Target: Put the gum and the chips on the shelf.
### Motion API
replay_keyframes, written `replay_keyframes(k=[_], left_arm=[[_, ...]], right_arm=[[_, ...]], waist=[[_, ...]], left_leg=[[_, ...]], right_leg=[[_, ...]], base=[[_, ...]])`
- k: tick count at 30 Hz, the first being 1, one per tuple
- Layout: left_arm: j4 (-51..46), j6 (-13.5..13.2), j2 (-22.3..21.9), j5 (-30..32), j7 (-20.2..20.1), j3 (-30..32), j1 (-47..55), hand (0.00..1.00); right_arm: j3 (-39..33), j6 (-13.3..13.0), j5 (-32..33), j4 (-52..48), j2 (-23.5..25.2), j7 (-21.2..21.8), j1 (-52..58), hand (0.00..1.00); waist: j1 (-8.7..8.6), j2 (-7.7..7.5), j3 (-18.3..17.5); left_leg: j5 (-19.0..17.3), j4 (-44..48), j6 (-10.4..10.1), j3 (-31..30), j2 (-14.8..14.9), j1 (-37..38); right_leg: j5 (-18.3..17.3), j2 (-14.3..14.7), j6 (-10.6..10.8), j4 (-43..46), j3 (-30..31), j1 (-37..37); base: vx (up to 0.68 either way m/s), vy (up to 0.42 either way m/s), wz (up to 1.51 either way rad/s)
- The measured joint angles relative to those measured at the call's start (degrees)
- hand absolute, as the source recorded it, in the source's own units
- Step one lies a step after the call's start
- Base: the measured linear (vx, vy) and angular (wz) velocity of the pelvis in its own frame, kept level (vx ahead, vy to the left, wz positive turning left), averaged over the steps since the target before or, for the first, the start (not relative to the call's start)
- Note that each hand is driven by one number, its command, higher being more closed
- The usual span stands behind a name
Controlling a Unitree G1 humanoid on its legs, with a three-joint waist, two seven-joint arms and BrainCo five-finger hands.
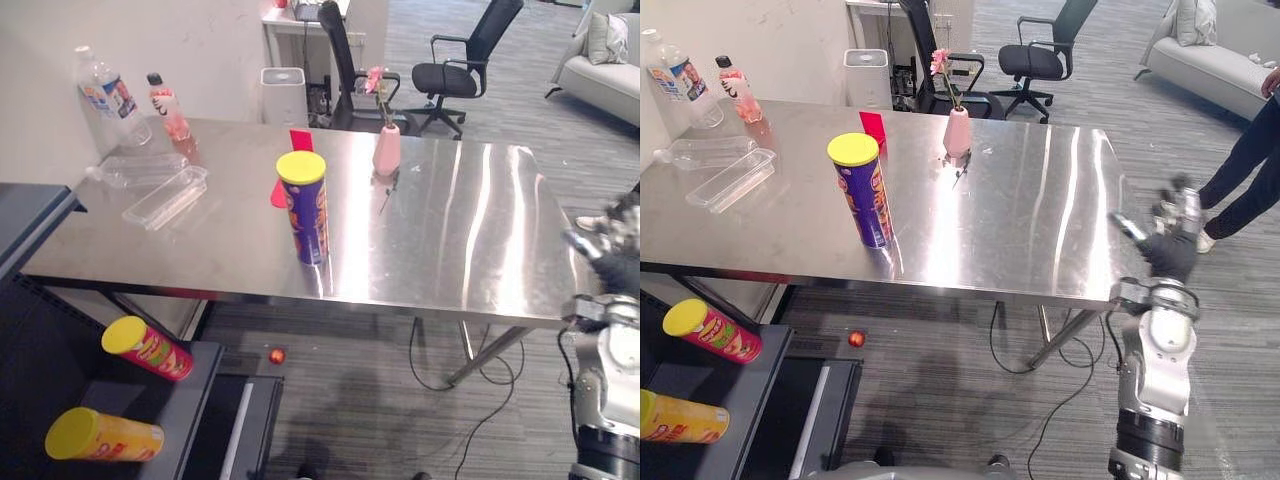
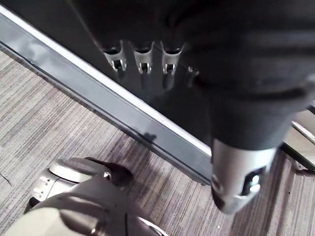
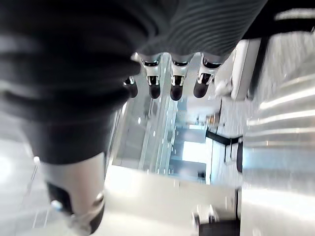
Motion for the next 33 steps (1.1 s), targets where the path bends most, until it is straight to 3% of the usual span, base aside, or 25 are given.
replay_keyframes(k=[4,11,20,27,33], left_arm=[[0.01,-0.14,0.11,0.31,0.00,1.02,0.00,0.00],[0.02,-0.89,0.18,0.99,0.03,1.13,-0.08,0.00],[0.00,-0.86,0.20,1.18,0.04,0.77,-0.35,0.00],[-0.03,-0.91,0.61,3.18,-0.08,-0.75,-0.33,0.00],[-0.02,-1.24,0.64,3.26,-0.17,-2.01,-0.29,0.00]], right_arm=[[6.32,1.76,-2.05,-0.01,-1.54,9.85,-1.32,0.00],[13.76,1.99,-2.04,1.01,-4.14,16.34,-5.72,0.00],[19.70,2.34,-2.09,4.99,-4.15,16.45,-10.01,0.00],[21.82,3.08,-2.37,6.23,-4.12,16.33,-12.47,0.00],[23.58,3.96,-5.33,10.57,-4.07,14.06,-13.66,0.00]], waist=[[0.61,-0.85,-0.56],[1.24,-1.25,-0.84],[3.23,-1.07,-0.92],[3.81,-0.77,-1.17],[5.09,0.07,-1.71]], left_leg=[[0.00,0.01,0.00,-0.19,-0.01,-0.21],[-0.26,1.99,0.05,-1.98,-0.22,-2.28],[-0.28,3.50,0.01,-4.00,-0.14,-3.10],[0.03,3.68,0.02,-5.19,-0.24,-4.03],[0.07,3.82,0.04,-6.60,-0.57,-4.05]], right_leg=[[0.02,0.08,0.02,-0.34,-0.36,0.04],[0.11,-0.15,0.14,-0.83,-2.61,0.27],[0.12,0.05,0.15,-1.16,-5.04,2.05],[0.12,0.04,0.15,-1.13,-6.41,2.26],[0.13,0.05,0.17,-1.63,-7.81,3.46]], base=[[0.00,0.000,0.00],[0.01,0.002,0.14],[-0.02,0.000,0.15],[-0.01,0.004,0.10],[0.01,0.001,0.10]])
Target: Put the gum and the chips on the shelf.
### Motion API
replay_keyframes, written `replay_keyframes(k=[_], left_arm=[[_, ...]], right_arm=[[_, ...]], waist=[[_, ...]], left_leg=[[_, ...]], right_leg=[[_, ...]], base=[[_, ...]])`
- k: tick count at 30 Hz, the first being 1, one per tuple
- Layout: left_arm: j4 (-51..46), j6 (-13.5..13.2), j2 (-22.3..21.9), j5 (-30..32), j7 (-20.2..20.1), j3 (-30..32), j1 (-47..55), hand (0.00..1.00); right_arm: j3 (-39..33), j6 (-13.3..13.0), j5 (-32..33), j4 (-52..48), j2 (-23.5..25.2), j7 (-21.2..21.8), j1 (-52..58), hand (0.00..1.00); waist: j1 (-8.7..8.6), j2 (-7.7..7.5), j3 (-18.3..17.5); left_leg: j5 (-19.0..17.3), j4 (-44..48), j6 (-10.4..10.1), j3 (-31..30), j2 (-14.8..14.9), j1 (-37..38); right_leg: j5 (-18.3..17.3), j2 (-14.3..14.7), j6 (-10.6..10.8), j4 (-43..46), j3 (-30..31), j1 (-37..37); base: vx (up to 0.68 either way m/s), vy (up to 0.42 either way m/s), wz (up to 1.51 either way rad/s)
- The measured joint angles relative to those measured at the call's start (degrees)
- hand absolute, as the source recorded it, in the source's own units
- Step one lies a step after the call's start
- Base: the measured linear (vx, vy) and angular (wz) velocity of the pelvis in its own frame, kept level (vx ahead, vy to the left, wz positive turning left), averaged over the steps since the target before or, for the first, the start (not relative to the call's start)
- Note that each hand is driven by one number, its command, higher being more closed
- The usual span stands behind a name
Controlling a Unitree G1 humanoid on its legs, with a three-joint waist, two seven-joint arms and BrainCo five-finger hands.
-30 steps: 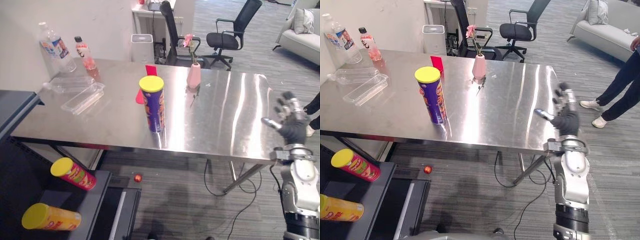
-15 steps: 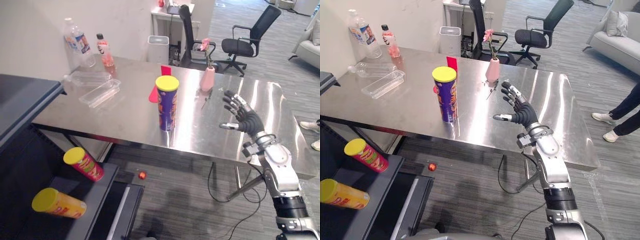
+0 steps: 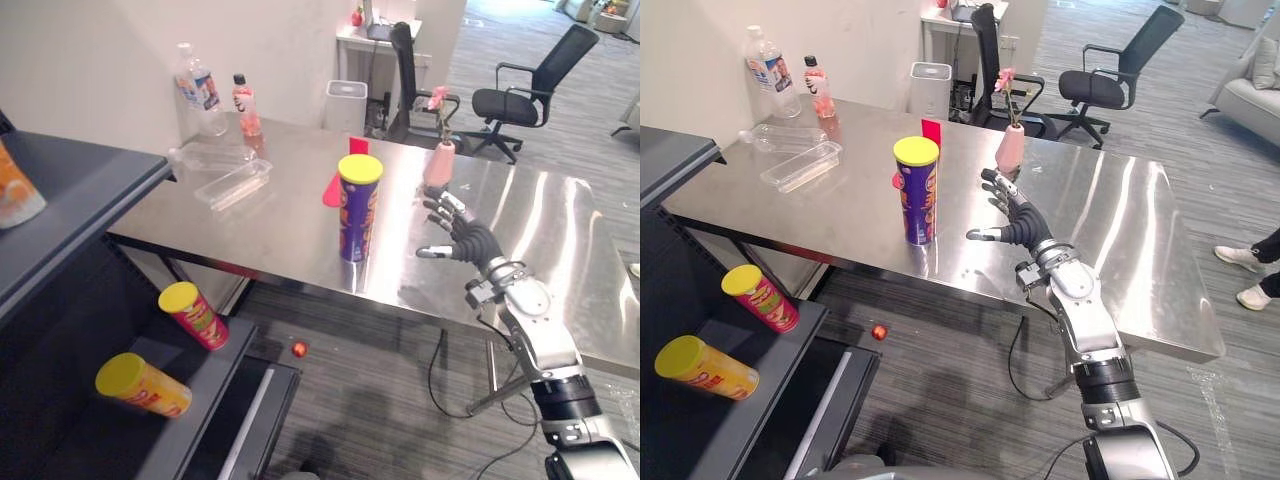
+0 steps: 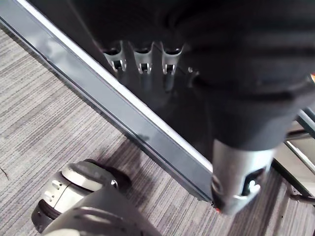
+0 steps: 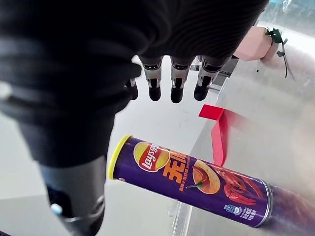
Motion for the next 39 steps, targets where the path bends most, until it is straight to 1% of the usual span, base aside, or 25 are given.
replay_keyframes(k=[4,6,11,14,17,20,23,27,32,34,36,39], left_arm=[[-0.12,0.00,0.09,0.01,-0.16,-0.82,0.01,0.00],[-0.07,0.03,0.06,0.10,-0.41,-1.15,0.39,0.00],[0.00,-0.12,0.02,1.61,-0.71,-2.03,0.96,0.00],[-0.18,-0.51,0.07,1.68,-0.81,-2.54,0.85,0.00],[-0.50,-0.85,0.14,1.67,-0.95,-3.06,0.90,0.00],[-0.81,-0.86,0.07,1.68,-1.15,-3.26,0.90,0.00],[-1.29,-0.88,0.08,1.68,-1.56,-3.66,0.85,0.00],[-1.60,-0.89,0.07,1.69,-2.24,-3.77,0.85,0.00],[-1.72,-0.99,0.08,1.69,-2.46,-3.94,0.90,0.00],[-1.73,-1.22,0.40,1.70,-2.52,-4.67,0.90,0.00],[-1.96,-1.26,0.81,1.70,-2.59,-5.44,0.88,0.00],[-2.17,-1.25,0.82,1.71,-2.60,-5.45,0.93,0.00]], right_arm=[[0.07,0.06,-1.46,2.49,0.01,-1.04,-1.01,0.00],[0.18,0.09,-1.81,4.41,0.06,-2.32,-2.14,0.00],[0.18,0.09,-3.31,5.86,0.05,-2.67,-3.17,0.00],[0.16,0.09,-3.56,6.49,0.05,-2.94,-3.28,0.00],[0.14,0.13,-3.60,8.29,0.05,-4.45,-3.58,0.00],[0.15,0.13,-3.62,9.14,0.06,-4.63,-4.54,0.00],[-0.13,0.13,-3.64,10.26,0.06,-5.00,-5.60,0.00],[-0.14,0.13,-3.69,10.43,0.06,-5.26,-5.61,0.00],[-0.25,0.11,-4.08,13.09,0.07,-6.83,-6.61,0.00],[-0.27,0.10,-5.54,13.12,0.06,-7.41,-6.63,0.00],[-0.34,0.09,-5.68,13.65,0.07,-7.85,-6.68,0.00],[-0.35,0.09,-5.72,15.09,0.07,-8.65,-6.72,0.00]], waist=[[1.24,0.27,-0.13],[1.39,0.37,-0.11],[1.83,0.52,-0.01],[2.66,0.86,0.16],[2.80,1.00,0.33],[3.11,1.31,0.62],[4.09,1.67,0.96],[4.25,1.77,1.22],[4.50,1.94,1.87],[4.53,1.84,2.36],[4.50,1.69,3.03],[4.72,1.71,3.15]], left_leg=[[0.01,0.02,-0.01,-0.19,0.01,-0.04],[0.05,0.01,0.00,-0.75,-0.09,-0.03],[0.25,-0.04,-0.03,-1.61,-0.19,-0.27],[0.32,-0.04,-0.02,-1.84,-0.22,-0.34],[0.72,-0.13,0.00,-2.98,-0.40,-0.87],[0.99,-0.23,0.05,-3.23,-0.45,-0.96],[1.20,-0.37,0.12,-3.48,-0.48,-0.97],[1.99,-1.36,0.16,-4.73,-0.74,-1.07],[2.33,-1.72,0.56,-5.01,-1.21,-1.10],[2.72,-2.22,0.68,-5.68,-1.42,-1.06],[2.96,-2.30,0.66,-6.27,-1.51,-1.25],[3.37,-2.24,0.64,-6.44,-1.66,-1.33]], right_leg=[[0.00,0.07,0.00,-0.07,-0.14,0.10],[-0.01,0.07,0.01,-0.17,-0.62,0.44],[-0.02,0.08,0.01,-0.18,-1.20,0.56],[-0.02,0.09,0.02,-0.16,-1.43,0.63],[-0.03,0.08,0.02,-0.13,-2.13,0.62],[-0.03,0.04,0.02,-0.07,-2.15,0.63],[-0.04,0.02,0.03,0.07,-2.26,0.63],[-0.07,-0.13,0.06,0.31,-3.07,0.64],[-0.25,-0.77,0.32,0.99,-3.31,0.60],[-0.26,-0.91,0.33,1.09,-3.46,0.60],[-0.55,-1.06,0.71,1.53,-3.46,0.60],[-0.73,-1.24,0.92,1.80,-3.39,0.59]], base=[[0.00,0.002,0.04],[0.01,0.002,0.09],[0.01,0.004,0.08],[0.01,0.007,0.04],[0.01,0.005,0.14],[0.00,0.012,0.08],[0.00,0.004,0.01],[0.00,0.014,0.13],[0.00,0.032,0.07],[0.00,0.030,0.09],[0.00,0.024,0.17],[0.01,0.028,0.13]])
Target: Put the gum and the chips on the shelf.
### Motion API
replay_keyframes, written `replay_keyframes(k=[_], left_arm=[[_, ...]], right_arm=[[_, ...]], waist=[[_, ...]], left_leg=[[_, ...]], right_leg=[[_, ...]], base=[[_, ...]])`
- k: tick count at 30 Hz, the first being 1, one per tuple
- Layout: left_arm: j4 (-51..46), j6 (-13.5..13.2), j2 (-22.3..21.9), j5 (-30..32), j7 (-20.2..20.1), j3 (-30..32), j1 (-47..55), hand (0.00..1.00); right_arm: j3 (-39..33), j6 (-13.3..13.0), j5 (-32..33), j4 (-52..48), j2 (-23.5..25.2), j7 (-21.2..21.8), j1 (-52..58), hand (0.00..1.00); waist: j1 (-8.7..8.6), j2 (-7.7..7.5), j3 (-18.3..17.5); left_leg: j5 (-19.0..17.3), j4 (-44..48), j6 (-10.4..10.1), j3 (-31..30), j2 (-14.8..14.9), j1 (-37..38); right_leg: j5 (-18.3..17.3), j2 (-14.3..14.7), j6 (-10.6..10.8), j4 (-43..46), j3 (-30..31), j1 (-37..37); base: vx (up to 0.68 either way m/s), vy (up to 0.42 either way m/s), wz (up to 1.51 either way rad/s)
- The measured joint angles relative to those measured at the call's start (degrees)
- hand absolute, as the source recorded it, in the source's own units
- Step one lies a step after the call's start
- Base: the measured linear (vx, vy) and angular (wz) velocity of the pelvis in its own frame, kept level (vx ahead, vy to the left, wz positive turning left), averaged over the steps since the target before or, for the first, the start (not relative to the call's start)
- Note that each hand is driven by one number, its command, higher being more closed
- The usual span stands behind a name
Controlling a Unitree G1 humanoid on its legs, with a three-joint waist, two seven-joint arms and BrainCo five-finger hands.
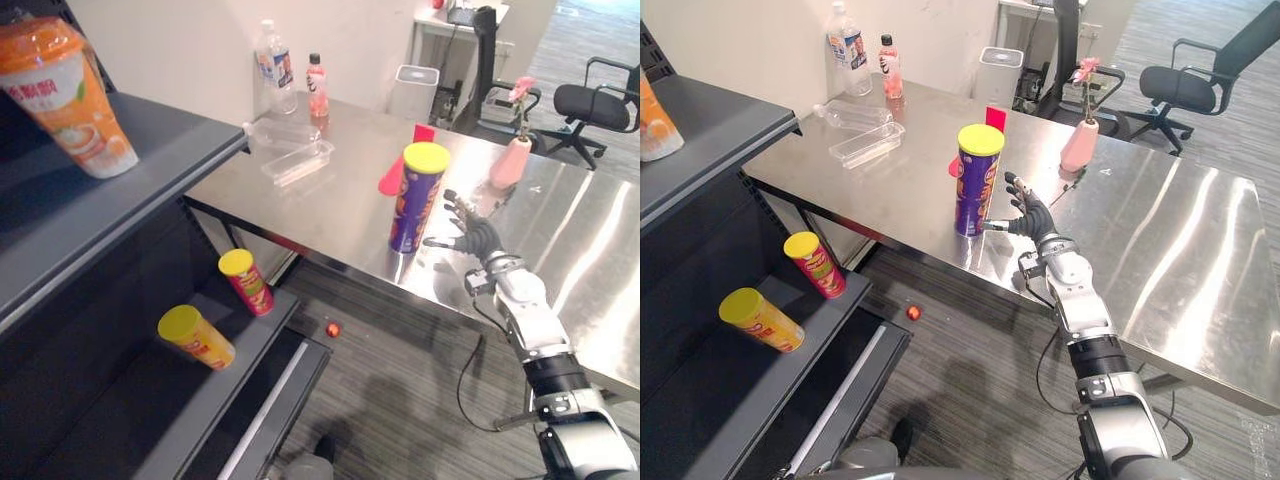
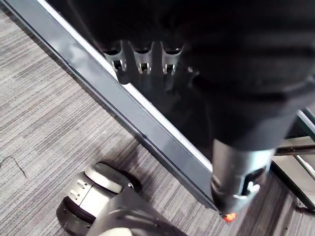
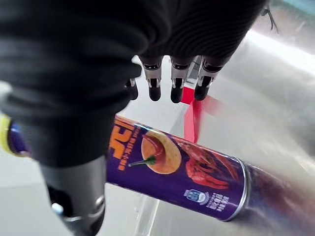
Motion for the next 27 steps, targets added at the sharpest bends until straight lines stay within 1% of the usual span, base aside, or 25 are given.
replay_keyframes(k=[10,14,16,20,22,27], left_arm=[[0.00,-0.08,0.12,0.00,-0.02,-0.32,0.20,0.00],[-0.06,-0.17,0.30,0.00,-0.04,-1.09,0.20,0.00],[-0.06,-0.19,0.35,-0.01,-0.04,-1.15,0.21,0.00],[-0.06,-0.20,0.40,-0.01,-0.05,-1.24,0.24,0.00],[-0.07,-0.25,0.61,-0.01,-0.08,-1.77,0.24,0.00],[-0.07,-0.22,0.87,-0.04,-0.46,-2.35,0.29,0.00]], right_arm=[[-0.04,-0.01,0.01,1.44,0.00,-0.20,-0.35,0.00],[-0.72,-0.01,0.01,1.81,0.00,-0.26,-0.84,0.00],[-1.10,-0.01,0.01,1.87,0.00,-0.29,-0.84,0.00],[-1.27,-0.01,0.03,1.90,-0.01,-0.75,-0.95,0.00],[-1.67,-0.01,0.03,1.92,-0.01,-1.36,-0.98,0.00],[-2.03,-0.01,0.03,4.01,-0.08,-1.64,-2.23,0.00]], waist=[[0.13,0.07,0.14],[0.10,0.35,1.64],[0.03,0.39,1.84],[0.51,0.40,1.84],[1.06,0.40,1.84],[1.12,0.45,1.95]], left_leg=[[-0.01,0.08,0.00,-0.11,-0.07,-0.54],[0.00,0.10,0.00,-0.60,-0.08,-0.55],[0.03,0.10,0.03,-1.04,-0.24,-0.58],[0.06,0.11,0.04,-1.31,-0.36,-0.66],[0.09,0.28,0.05,-1.43,-0.47,-0.68],[0.08,0.49,0.07,-1.94,-0.99,-0.77]], right_leg=[[-0.07,-0.09,0.04,0.13,0.07,-0.04],[-0.11,-0.19,0.07,0.44,0.07,-0.08],[-0.55,-0.49,0.29,1.07,0.07,-0.07],[-0.88,-0.61,0.52,1.27,0.06,-0.07],[-0.96,-0.67,0.61,1.27,0.06,-0.06],[-1.99,-1.50,0.93,2.80,-0.21,-0.09]], base=[[0.00,0.005,0.01],[0.00,0.006,0.02],[0.00,0.021,0.10],[0.01,0.014,0.05],[0.01,0.005,0.02],[0.00,0.020,0.08]])
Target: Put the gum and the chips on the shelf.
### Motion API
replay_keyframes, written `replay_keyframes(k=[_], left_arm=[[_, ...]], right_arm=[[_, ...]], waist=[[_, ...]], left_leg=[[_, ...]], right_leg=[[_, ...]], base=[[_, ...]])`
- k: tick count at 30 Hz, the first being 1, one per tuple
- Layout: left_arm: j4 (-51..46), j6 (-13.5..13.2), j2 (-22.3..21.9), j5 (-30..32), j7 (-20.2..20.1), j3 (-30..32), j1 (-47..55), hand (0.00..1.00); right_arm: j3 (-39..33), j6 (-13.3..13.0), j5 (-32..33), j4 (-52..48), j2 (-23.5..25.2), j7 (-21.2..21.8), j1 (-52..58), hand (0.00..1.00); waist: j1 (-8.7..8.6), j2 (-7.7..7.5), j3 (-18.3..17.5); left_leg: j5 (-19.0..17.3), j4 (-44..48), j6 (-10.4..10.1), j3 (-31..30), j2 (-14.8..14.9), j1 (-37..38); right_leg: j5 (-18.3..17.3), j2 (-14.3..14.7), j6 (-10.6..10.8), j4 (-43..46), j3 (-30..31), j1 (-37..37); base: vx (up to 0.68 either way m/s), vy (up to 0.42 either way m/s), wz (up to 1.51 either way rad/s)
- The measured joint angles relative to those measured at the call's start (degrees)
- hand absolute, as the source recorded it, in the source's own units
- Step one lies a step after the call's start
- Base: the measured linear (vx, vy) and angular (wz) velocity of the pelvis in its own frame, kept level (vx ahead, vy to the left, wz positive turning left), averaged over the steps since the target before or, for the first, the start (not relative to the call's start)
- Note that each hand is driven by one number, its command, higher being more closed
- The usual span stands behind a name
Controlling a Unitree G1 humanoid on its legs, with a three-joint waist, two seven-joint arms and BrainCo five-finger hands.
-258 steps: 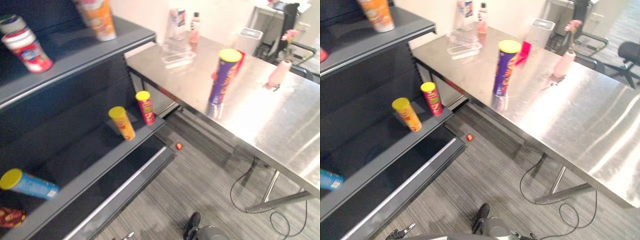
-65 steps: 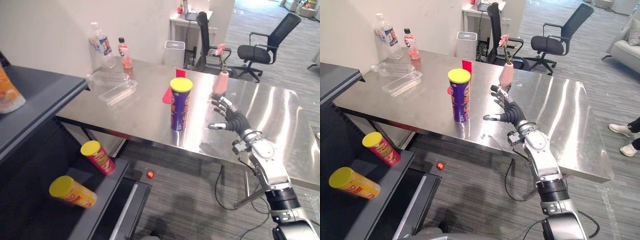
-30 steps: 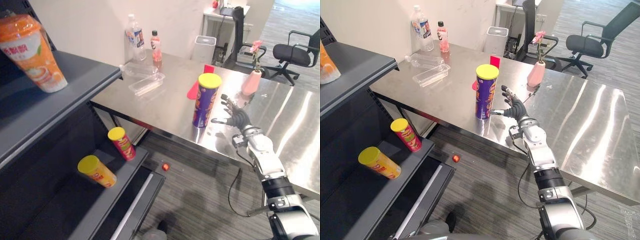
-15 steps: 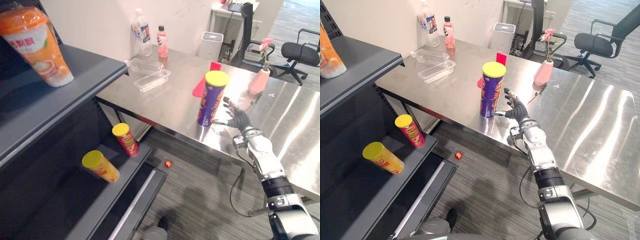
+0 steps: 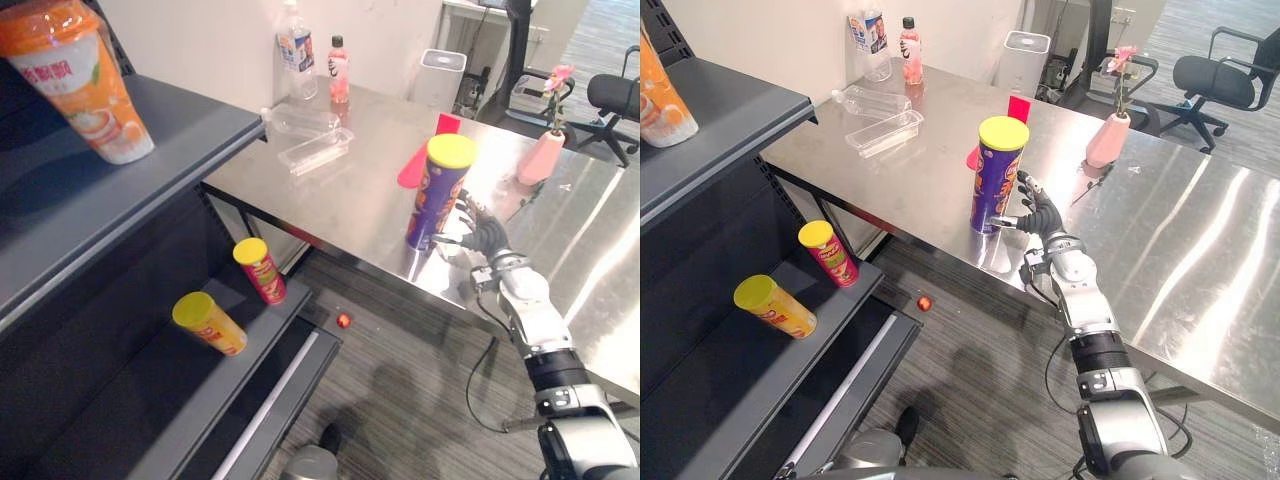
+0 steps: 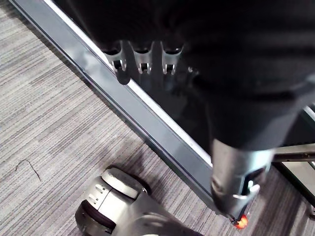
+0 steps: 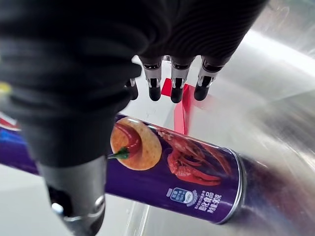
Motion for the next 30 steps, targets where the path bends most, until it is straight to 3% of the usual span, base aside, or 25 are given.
replay_keyframes(k=[13,14,30], left_arm=[[0.00,0.00,0.07,-0.21,-0.42,-2.05,1.80,0.00],[0.00,0.00,0.07,-0.21,-0.43,-2.08,1.79,0.00],[-0.03,0.00,0.05,-0.18,-0.52,-2.59,2.21,0.00]], right_arm=[[-0.06,-0.06,0.03,0.16,-0.03,-0.90,-1.32,0.00],[-0.05,-0.10,0.04,0.16,-0.03,-0.90,-1.43,1.00],[0.39,-0.25,0.04,0.32,0.00,-1.01,-3.28,1.00]], waist=[[0.93,-0.25,1.26],[1.08,-0.25,1.26],[1.71,-0.24,1.44]], left_leg=[[0.12,0.65,0.17,-2.13,-0.87,-0.91],[0.12,0.66,0.17,-2.27,-0.88,-0.91],[0.12,1.04,0.16,-2.57,-1.07,-1.01]], right_leg=[[-1.57,-1.24,0.40,2.59,-0.86,-0.19],[-1.86,-1.38,0.42,3.01,-1.02,-0.20],[-3.63,-2.64,0.39,6.41,-1.05,-1.09]], base=[[-0.01,0.011,0.10],[-0.01,0.000,0.06],[0.00,0.000,0.01]])
